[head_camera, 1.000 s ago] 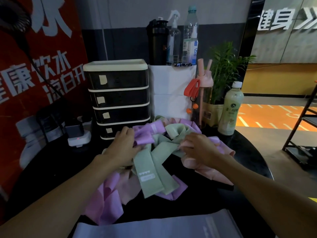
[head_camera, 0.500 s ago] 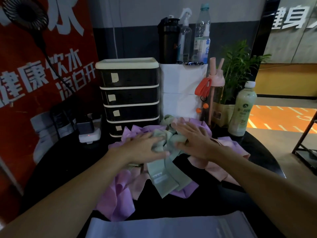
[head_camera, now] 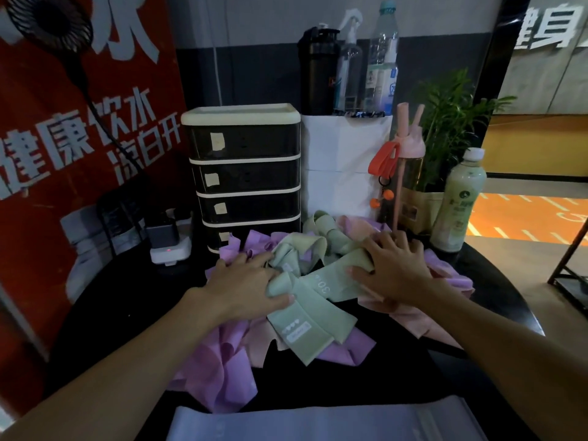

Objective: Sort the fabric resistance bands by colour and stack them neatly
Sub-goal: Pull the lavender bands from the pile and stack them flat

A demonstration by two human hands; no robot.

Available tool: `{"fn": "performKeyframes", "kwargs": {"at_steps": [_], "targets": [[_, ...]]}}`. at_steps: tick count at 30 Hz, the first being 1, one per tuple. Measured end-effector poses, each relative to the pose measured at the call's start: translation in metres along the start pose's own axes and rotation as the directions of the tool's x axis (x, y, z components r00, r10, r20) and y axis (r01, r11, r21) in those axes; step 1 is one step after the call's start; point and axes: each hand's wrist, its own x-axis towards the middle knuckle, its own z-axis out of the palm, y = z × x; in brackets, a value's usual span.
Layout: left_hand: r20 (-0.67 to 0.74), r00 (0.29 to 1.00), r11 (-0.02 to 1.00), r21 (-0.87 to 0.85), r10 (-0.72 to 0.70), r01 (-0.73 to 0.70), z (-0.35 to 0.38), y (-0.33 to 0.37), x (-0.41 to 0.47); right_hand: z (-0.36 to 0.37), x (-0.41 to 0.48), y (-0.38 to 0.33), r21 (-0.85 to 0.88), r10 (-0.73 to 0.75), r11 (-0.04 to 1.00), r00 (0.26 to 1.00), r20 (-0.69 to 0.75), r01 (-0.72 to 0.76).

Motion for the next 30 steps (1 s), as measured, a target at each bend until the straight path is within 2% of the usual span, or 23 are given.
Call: {"fn": "performKeyframes", "kwargs": {"at_steps": [5, 9, 14, 17, 19, 21, 24, 27, 28, 30], "targets": [[-0.008, 1.0, 1.0, -0.016, 0.011, -0.011, 0.001, -0.001, -0.005, 0.0, -0.01, 0.011, 0.015, 0.051, 0.999, 0.996, -0.07, -0.05], [-0.037, 0.999, 0.999, -0.031, 0.03, -0.031, -0.002, -0.001, -0.008, -0.007, -0.019, 0.017, 0.023, -0.027, 0.999, 1.0, -0.016, 0.027], [-0.021, 0.999, 0.994, -0.099, 0.048, -0.05, -0.006, -0.001, -0.011, -0.017, -0.022, 0.018, 0.063, -0.009, 0.998, 1.0, -0.024, 0.01], [0.012, 0.999, 0.992, -0.117, 0.041, -0.039, -0.013, 0.005, -0.007, -0.027, -0.01, 0.004, 0.083, -0.145, 0.986, 0.989, 0.026, 0.142], [0.057, 0.996, 0.994, -0.095, 0.063, -0.057, -0.018, 0.012, 0.0, -0.037, 0.0, -0.01, 0.16, -0.221, 0.964, 0.974, 0.049, 0.21], [0.066, 0.995, 0.99, -0.128, 0.074, -0.065, -0.023, 0.02, 0.01, -0.045, 0.008, -0.023, 0.259, -0.228, 0.944, 0.972, 0.06, 0.206], [0.109, 0.993, 0.985, -0.17, 0.052, -0.032, -0.028, 0.031, 0.026, -0.04, 0.023, -0.031, 0.317, -0.142, 0.945, 0.972, 0.187, 0.077], [0.063, 0.996, 0.993, -0.107, 0.065, -0.058, -0.027, 0.039, 0.04, -0.029, 0.038, -0.025, 0.333, -0.086, 0.943, 0.958, 0.272, -0.01], [0.039, 0.995, 0.993, -0.083, 0.088, -0.084, -0.026, 0.041, 0.044, -0.028, 0.04, -0.023, 0.395, -0.114, 0.919, 0.952, 0.283, -0.007], [-0.004, 0.99, 0.988, -0.056, 0.143, -0.143, -0.021, 0.045, 0.054, -0.031, 0.037, -0.02, 0.545, -0.266, 0.838, 0.903, 0.338, 0.043]]}}
